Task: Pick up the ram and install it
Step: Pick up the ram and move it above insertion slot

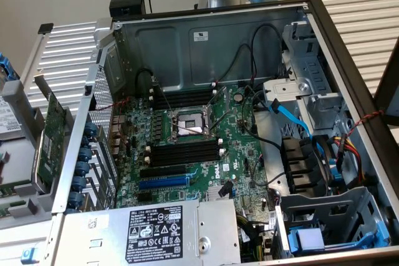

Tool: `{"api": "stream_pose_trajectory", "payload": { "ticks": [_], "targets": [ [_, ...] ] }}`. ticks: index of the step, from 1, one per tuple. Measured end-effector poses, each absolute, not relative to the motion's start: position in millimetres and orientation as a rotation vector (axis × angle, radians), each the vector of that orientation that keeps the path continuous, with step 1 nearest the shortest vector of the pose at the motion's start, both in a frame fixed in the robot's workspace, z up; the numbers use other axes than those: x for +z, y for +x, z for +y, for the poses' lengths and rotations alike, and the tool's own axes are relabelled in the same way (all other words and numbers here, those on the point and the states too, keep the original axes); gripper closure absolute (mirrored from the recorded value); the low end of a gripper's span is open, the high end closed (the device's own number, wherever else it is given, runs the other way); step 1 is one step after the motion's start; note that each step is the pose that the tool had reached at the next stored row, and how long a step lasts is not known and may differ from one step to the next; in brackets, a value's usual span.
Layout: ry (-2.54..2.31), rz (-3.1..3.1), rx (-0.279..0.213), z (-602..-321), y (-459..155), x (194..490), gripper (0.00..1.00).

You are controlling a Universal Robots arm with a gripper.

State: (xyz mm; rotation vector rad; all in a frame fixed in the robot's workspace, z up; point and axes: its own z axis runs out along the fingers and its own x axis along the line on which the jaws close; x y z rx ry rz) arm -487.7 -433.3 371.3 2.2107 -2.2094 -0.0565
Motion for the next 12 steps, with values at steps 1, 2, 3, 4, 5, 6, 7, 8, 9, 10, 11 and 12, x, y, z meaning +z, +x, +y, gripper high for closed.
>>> {"api": "stream_pose_trajectory", "payload": {
  "ticks": [1, 2, 3, 4, 5, 6, 7, 8, 9, 10, 11, 12],
  "targets": [
    [2.211, -2.209, -0.057, -433.3, -487.7, 371.2, 0.89],
    [2.211, -2.209, -0.057, -433.5, -487.6, 371.0, 0.83],
    [2.212, -2.209, -0.057, -433.6, -487.6, 370.7, 0.83],
    [2.212, -2.209, -0.057, -433.8, -487.6, 370.5, 0.75],
    [2.212, -2.209, -0.058, -434.1, -487.6, 370.1, 0.75],
    [2.212, -2.209, -0.058, -434.5, -487.6, 369.8, 0.75],
    [2.213, -2.209, -0.058, -434.8, -487.6, 369.6, 0.75],
    [2.213, -2.21, -0.059, -435.2, -487.6, 369.5, 0.74],
    [2.213, -2.21, -0.06, -435.9, -487.6, 369.2, 0.68],
    [2.214, -2.21, -0.061, -436.6, -487.6, 368.8, 0.62],
    [2.214, -2.211, -0.062, -437.0, -487.6, 368.1, 0.62],
    [2.214, -2.211, -0.062, -437.4, -487.6, 367.1, 0.56]
  ]
}}
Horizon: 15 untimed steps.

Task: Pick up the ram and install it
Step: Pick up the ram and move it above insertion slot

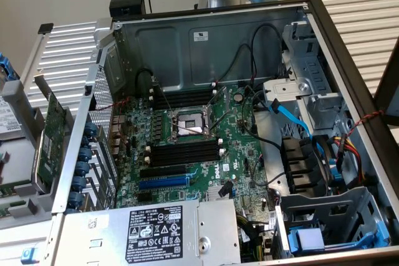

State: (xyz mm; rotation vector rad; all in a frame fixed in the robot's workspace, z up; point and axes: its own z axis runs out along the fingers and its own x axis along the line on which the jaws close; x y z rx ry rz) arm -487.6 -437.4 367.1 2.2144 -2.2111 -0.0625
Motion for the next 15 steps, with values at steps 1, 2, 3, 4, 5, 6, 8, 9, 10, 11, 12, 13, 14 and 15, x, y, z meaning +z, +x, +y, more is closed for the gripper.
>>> {"api": "stream_pose_trajectory", "payload": {
  "ticks": [1, 2, 3, 4, 5, 6, 8, 9, 10, 11, 12, 13, 14, 15],
  "targets": [
    [2.215, -2.211, -0.063, -437.8, -487.6, 365.6, 0.56],
    [2.215, -2.212, -0.064, -438.5, -487.6, 363.8, 0.49],
    [2.215, -2.212, -0.065, -439.2, -487.6, 361.9, 0.49],
    [2.216, -2.212, -0.066, -439.7, -487.6, 360.1, 0.49],
    [2.216, -2.213, -0.066, -440.3, -487.6, 358.3, 0.49],
    [2.216, -2.213, -0.067, -440.8, -487.6, 356.5, 0.49],
    [2.217, -2.213, -0.068, -441.0, -487.7, 353.0, 0.49],
    [2.218, -2.213, -0.068, -441.1, -487.6, 351.4, 0.49],
    [2.22, -2.214, -0.07, -441.8, -487.5, 350.2, 0.49],
    [2.221, -2.215, -0.073, -442.7, -487.4, 348.4, 0.49],
    [2.221, -2.216, -0.074, -442.9, -487.5, 346.6, 0.49],
    [2.22, -2.217, -0.074, -443.0, -487.6, 344.8, 0.49],
    [2.22, -2.217, -0.075, -443.3, -487.5, 343.0, 0.49],
    [2.22, -2.218, -0.075, -443.7, -487.5, 341.0, 0.49]
  ]
}}
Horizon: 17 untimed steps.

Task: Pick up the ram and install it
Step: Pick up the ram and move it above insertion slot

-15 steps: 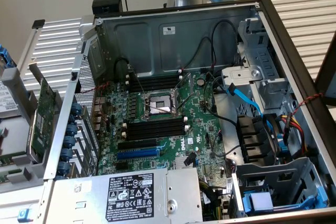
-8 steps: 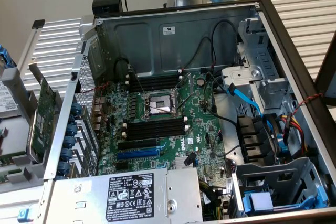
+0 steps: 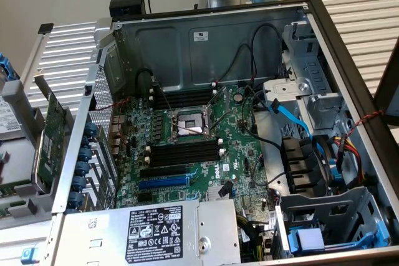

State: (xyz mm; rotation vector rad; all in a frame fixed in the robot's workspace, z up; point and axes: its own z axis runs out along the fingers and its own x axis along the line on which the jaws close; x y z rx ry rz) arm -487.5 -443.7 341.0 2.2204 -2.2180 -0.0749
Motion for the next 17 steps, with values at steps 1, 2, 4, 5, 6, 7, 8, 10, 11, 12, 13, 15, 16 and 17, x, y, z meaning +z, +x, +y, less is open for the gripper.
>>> {"api": "stream_pose_trajectory", "payload": {
  "ticks": [1, 2, 4, 5, 6, 7, 8, 10, 11, 12, 13, 15, 16, 17],
  "targets": [
    [2.22, -2.218, -0.075, -444.1, -487.5, 339.2, 0.49],
    [2.22, -2.219, -0.075, -444.5, -487.5, 337.4, 0.49],
    [2.219, -2.22, -0.076, -445.0, -487.5, 333.8, 0.52],
    [2.218, -2.22, -0.076, -445.1, -487.4, 332.0, 0.52],
    [2.218, -2.221, -0.076, -445.3, -487.3, 330.2, 0.59],
    [2.217, -2.222, -0.076, -445.4, -487.1, 328.3, 0.59],
    [2.216, -2.223, -0.076, -445.4, -487.0, 326.6, 0.59],
    [2.215, -2.224, -0.076, -445.5, -486.6, 322.8, 0.59],
    [2.215, -2.224, -0.076, -445.7, -486.4, 321.0, 0.59],
    [2.215, -2.224, -0.077, -445.8, -486.3, 319.2, 0.59],
    [2.214, -2.224, -0.078, -445.8, -486.3, 317.4, 0.59],
    [2.209, -2.218, -0.09, -446.2, -486.2, 315.2, 0.59],
    [2.205, -2.215, -0.097, -446.5, -486.2, 314.1, 0.59],
    [2.207, -2.209, -0.101, -446.8, -486.2, 312.7, 0.59]
  ]
}}
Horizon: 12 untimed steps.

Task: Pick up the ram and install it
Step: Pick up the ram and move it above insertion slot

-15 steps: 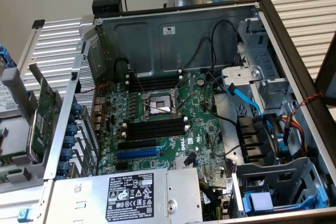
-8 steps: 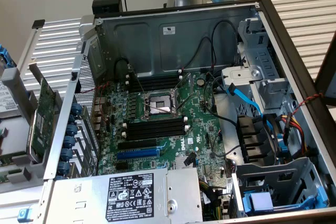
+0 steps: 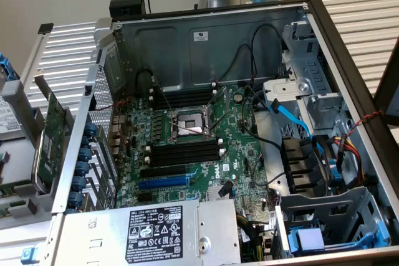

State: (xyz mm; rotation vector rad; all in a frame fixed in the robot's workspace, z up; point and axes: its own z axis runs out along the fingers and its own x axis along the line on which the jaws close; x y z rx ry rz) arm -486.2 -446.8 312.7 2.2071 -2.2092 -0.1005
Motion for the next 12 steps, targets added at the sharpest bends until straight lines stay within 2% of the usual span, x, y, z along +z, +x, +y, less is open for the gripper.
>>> {"api": "stream_pose_trajectory", "payload": {
  "ticks": [12],
  "targets": [
    [2.265, -2.142, -0.103, -447.0, -483.0, 291.4, 0.59]
  ]
}}
